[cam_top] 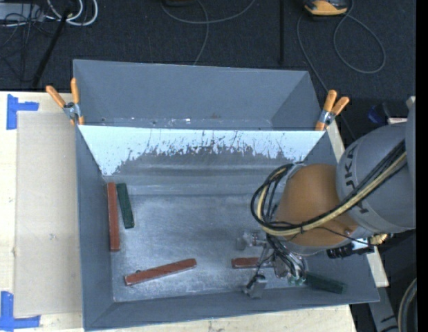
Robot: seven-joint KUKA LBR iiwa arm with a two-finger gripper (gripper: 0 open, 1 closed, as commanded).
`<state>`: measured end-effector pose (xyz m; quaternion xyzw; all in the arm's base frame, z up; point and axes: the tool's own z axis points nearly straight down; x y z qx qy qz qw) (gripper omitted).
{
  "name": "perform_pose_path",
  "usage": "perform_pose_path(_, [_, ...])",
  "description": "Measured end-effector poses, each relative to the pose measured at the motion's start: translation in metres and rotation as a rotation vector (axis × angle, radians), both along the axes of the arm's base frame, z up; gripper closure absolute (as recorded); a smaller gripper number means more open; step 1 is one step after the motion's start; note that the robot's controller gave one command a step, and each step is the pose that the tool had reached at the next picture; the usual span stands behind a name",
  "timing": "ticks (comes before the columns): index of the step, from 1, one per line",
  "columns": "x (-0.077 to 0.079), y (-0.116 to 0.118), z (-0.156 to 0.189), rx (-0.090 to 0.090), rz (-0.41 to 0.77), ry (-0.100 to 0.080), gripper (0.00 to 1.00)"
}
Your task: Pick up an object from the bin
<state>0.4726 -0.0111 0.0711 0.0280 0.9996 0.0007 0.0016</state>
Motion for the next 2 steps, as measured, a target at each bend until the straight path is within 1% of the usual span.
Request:
perform_pose_path(1, [-0.001,0.0,0.002,-0.001,0.001,0.005,1.0])
perform_pose_path(2, [0.006,-0.02,0.14,-0.002,0.017,-0.004,1.0])
